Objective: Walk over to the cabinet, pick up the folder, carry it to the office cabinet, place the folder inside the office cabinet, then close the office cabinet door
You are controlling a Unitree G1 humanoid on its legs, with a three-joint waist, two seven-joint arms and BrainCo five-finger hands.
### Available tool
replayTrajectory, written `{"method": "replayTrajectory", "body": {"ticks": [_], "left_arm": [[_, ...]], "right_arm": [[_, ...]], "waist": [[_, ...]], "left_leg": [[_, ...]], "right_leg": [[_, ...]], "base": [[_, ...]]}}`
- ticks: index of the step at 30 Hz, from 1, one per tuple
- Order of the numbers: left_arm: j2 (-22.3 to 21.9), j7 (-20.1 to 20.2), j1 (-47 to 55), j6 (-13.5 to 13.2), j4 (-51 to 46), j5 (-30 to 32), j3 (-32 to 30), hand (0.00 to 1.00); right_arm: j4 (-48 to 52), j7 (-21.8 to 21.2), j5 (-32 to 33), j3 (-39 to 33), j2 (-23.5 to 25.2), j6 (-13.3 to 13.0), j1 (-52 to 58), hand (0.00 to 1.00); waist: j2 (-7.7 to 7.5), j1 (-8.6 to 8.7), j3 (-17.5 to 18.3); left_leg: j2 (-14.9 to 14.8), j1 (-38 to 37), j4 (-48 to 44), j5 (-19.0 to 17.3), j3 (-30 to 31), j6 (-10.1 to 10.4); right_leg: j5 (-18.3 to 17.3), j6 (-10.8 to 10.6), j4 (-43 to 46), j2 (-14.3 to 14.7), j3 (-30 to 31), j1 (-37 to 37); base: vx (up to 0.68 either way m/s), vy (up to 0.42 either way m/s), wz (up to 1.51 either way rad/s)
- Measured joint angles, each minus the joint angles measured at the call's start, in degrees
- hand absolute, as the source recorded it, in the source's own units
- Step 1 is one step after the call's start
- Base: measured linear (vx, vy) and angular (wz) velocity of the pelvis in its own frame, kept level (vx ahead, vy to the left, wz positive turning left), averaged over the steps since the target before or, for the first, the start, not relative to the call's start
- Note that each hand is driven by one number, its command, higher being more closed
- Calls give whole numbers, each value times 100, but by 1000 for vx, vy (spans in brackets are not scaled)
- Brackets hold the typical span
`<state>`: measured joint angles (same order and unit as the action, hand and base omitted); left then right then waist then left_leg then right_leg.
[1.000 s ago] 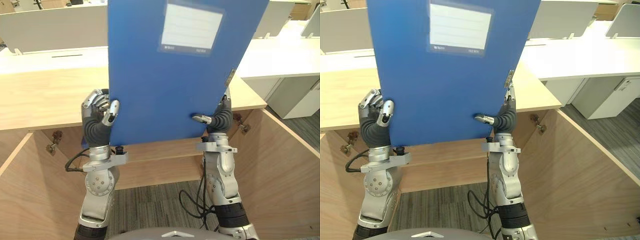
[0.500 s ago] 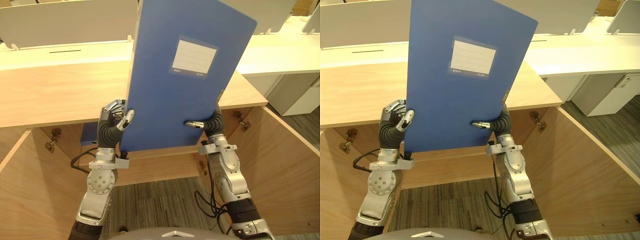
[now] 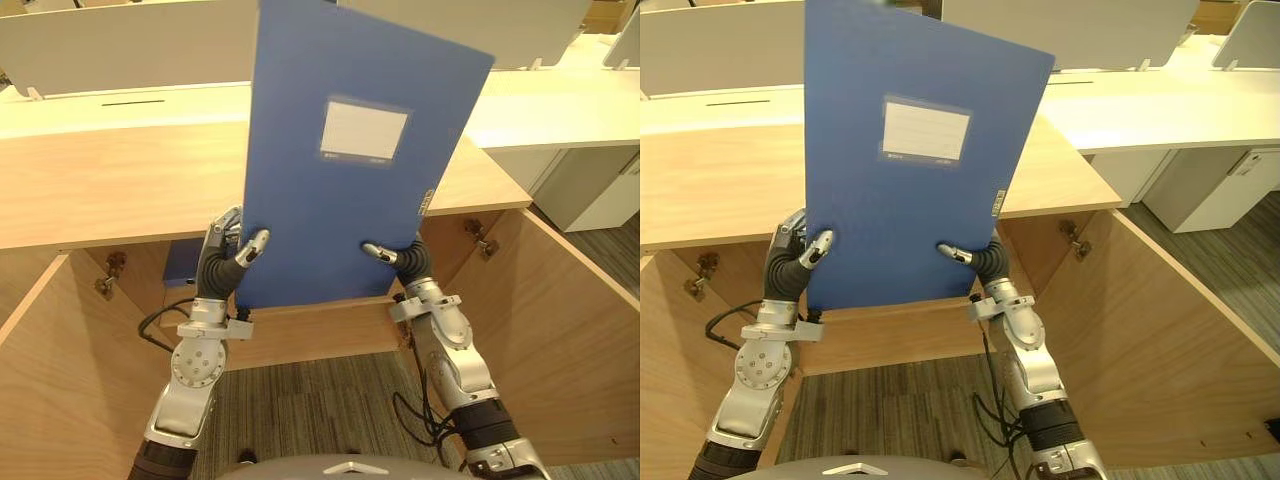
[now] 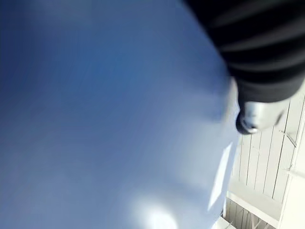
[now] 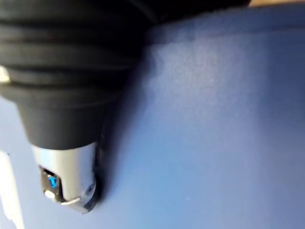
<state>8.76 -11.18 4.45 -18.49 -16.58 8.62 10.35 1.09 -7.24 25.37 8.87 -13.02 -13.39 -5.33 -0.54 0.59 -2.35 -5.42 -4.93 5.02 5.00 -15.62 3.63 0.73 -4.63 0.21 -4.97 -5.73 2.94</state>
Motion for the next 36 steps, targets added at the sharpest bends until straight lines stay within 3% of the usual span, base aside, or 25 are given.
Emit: {"method": "replayTrajectory", "body": {"ticks": [7,14,20,27,33,36], "left_arm": [[-346,-254,110,3,0,59,-469,0],[-678,-644,362,19,126,-237,-1724,0],[-812,-756,984,211,865,-658,-2454,0],[-826,-392,1234,587,2831,-685,-2654,0],[-818,-160,1235,872,4853,-604,-2878,0],[-767,-69,1222,909,5391,-577,-2825,0]], "right_arm": [[1,32,-4,-15,451,-7,95,100],[70,296,-57,-577,879,-60,324,100],[907,563,-547,-972,1056,-271,660,100],[1218,759,-1361,-990,1053,-286,787,100],[1218,802,-1667,-723,1001,-284,802,100],[1218,801,-1680,-579,902,-284,801,100]], "waist": [[-10,23,65],[-16,9,150],[-27,-56,161],[-44,-91,172],[-51,-105,175],[-59,-127,170]], "left_leg": [[-1,-2,0,7,4,2],[4,-12,1,35,133,1],[0,7,2,33,146,5],[-4,42,1,19,158,21],[-8,88,0,6,155,36],[-14,92,-1,2,156,41]], "right_leg": [[5,-1,-1,0,-5,5],[1,-3,-18,-10,-129,97],[-45,-2,-82,-11,-136,103],[-45,-5,-122,-8,-148,96],[13,-18,-139,-1,-152,74],[17,-11,-145,1,-149,75]], "base": [[0,0,0],[-14,7,9],[-12,2,1],[0,0,0],[11,0,0],[0,0,0]]}}
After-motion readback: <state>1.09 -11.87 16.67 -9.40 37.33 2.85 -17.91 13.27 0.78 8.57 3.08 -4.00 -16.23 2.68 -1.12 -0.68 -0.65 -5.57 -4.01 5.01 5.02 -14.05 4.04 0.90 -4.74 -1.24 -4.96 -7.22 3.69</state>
